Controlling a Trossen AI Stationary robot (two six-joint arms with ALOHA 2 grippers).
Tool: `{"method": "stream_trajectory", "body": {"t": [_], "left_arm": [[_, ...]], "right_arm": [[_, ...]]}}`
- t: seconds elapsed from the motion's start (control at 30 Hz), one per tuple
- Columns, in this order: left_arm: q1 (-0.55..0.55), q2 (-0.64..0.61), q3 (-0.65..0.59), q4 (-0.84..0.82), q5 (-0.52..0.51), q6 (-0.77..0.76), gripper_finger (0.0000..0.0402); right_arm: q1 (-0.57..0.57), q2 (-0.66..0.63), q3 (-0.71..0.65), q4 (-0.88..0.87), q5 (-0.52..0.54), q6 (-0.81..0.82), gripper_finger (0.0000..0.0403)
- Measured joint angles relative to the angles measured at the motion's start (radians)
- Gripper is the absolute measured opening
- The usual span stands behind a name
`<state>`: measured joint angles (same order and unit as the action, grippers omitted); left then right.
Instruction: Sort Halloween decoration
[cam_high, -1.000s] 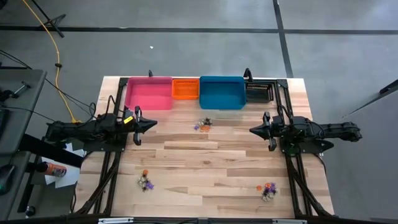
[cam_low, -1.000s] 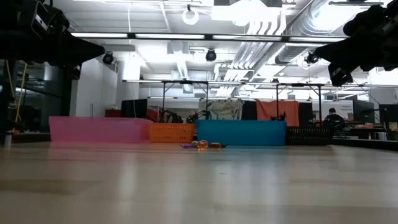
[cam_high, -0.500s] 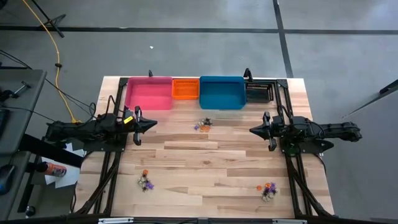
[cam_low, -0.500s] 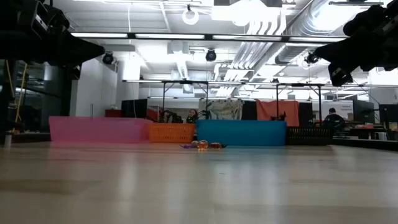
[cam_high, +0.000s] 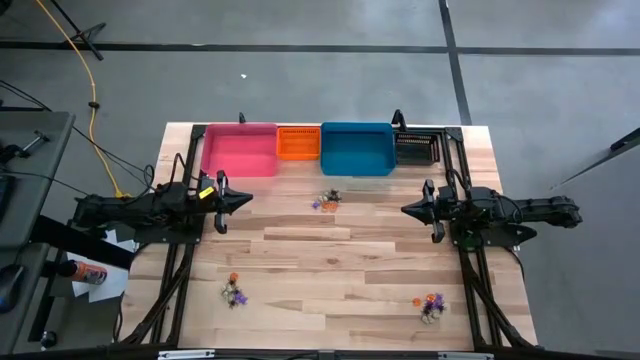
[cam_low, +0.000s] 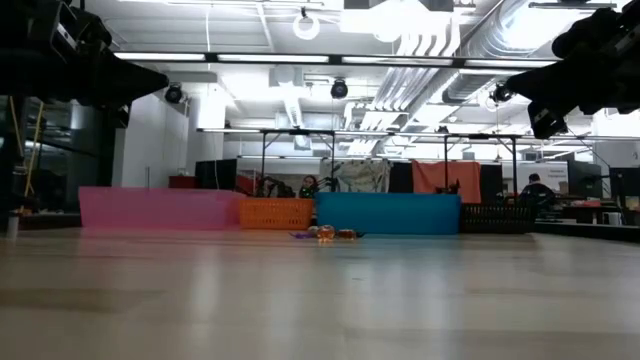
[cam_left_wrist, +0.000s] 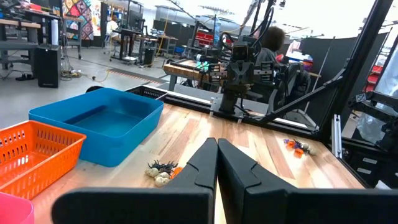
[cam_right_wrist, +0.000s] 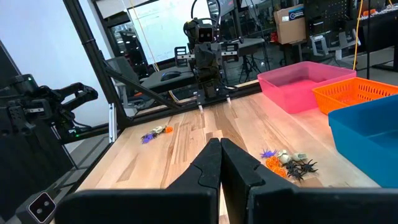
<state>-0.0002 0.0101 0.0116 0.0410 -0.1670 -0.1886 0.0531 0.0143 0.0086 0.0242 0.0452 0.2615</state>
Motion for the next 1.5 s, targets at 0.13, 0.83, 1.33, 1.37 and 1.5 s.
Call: {"method": "stream_trajectory", "body": {"t": [0.13,0.83,1.33,1.37,1.5], "left_arm": [[0.000,0.000,0.000,0.000,0.000,0.000,0.0000],[0.000,0.000,0.000,0.000,0.000,0.000,0.0000],[0.000,0.000,0.000,0.000,0.000,0.000,0.0000],[0.000,0.000,0.000,0.000,0.000,0.000,0.0000],[0.000,0.000,0.000,0.000,0.000,0.000,0.0000]], "right_arm": [[0.000,0.000,0.000,0.000,0.000,0.000,0.0000],[0.001,0.050,0.046,0.534,0.350,0.668,0.0002],[0.223,0.853,0.931,-0.494,0.117,0.593,0.0127],[0.248,0.911,0.987,-0.582,0.080,0.633,0.0131],[0.370,1.119,1.151,-0.891,-0.033,0.830,0.0133]]}}
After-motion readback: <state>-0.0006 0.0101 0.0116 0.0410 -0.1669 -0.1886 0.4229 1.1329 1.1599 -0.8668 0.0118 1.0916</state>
